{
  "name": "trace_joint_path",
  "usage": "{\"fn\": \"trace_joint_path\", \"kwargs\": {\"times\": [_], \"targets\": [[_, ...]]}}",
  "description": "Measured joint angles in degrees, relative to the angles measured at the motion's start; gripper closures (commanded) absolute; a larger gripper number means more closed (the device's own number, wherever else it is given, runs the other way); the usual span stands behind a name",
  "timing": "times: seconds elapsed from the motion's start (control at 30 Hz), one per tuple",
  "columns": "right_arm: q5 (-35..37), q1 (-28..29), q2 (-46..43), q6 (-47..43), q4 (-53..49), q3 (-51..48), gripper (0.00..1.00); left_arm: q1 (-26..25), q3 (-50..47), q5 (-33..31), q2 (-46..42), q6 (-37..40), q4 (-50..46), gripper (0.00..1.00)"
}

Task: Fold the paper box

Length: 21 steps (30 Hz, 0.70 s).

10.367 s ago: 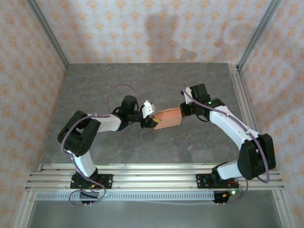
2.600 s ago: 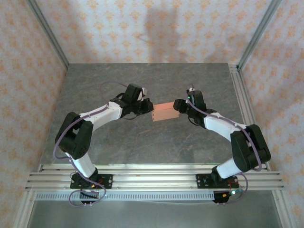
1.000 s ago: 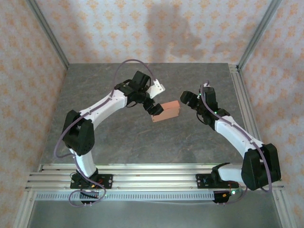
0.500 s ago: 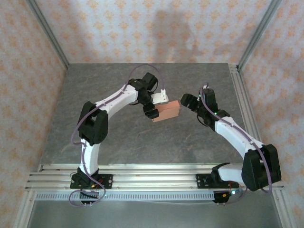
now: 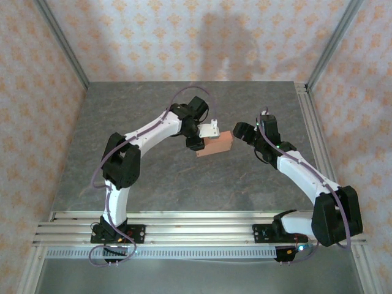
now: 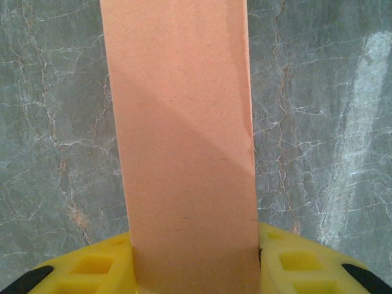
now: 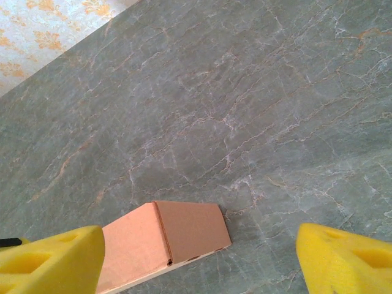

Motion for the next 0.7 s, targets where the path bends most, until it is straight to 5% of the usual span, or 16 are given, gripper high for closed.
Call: {"fn": "trace_joint_path", "kwargs": {"times": [0.4, 0.7], "targets": [[0.48, 0.0, 0.02, -0.2, -0.07, -0.55, 0.19, -6.78, -20.59, -25.29, -8.59, 3.56, 25.99, 0.5], [1.14, -1.05, 0.02, -0.17, -0.07, -1.07, 0.17, -7.8, -26.36, -33.79, -8.59, 4.96, 35.43, 0.04]]}}
